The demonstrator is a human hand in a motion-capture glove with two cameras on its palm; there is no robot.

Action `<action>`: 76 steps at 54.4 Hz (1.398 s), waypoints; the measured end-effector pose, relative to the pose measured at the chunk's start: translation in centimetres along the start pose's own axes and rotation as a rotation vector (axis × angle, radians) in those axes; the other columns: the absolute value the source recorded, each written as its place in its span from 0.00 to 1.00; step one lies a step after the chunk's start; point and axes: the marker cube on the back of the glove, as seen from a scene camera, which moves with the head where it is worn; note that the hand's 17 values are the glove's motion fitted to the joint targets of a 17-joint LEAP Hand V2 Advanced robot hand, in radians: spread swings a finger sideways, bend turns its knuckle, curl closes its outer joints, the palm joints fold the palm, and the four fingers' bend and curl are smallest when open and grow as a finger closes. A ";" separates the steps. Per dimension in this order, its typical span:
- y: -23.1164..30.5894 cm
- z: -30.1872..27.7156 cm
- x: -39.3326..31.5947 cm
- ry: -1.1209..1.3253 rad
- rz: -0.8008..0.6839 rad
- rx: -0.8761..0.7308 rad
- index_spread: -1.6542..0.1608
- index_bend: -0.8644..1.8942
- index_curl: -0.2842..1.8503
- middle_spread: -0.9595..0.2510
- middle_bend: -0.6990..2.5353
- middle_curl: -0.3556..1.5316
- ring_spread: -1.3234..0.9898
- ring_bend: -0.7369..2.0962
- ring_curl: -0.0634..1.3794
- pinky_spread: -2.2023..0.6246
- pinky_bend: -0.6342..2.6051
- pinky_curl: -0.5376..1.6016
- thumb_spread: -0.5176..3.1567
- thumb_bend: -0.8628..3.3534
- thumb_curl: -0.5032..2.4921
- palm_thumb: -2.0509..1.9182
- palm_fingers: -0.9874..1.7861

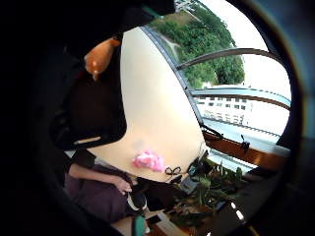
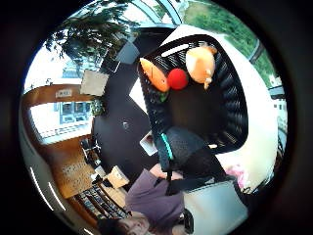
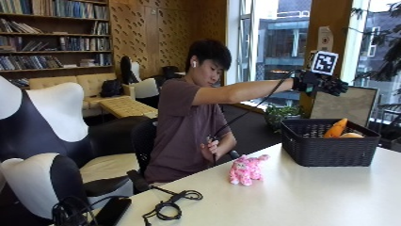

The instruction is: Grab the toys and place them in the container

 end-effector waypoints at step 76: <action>16.9 20.3 24.5 -0.178 0.011 -0.091 0.78 0.43 0.17 0.59 0.59 0.57 0.43 0.73 0.50 0.67 0.48 0.45 0.38 0.24 0.38 0.66 0.76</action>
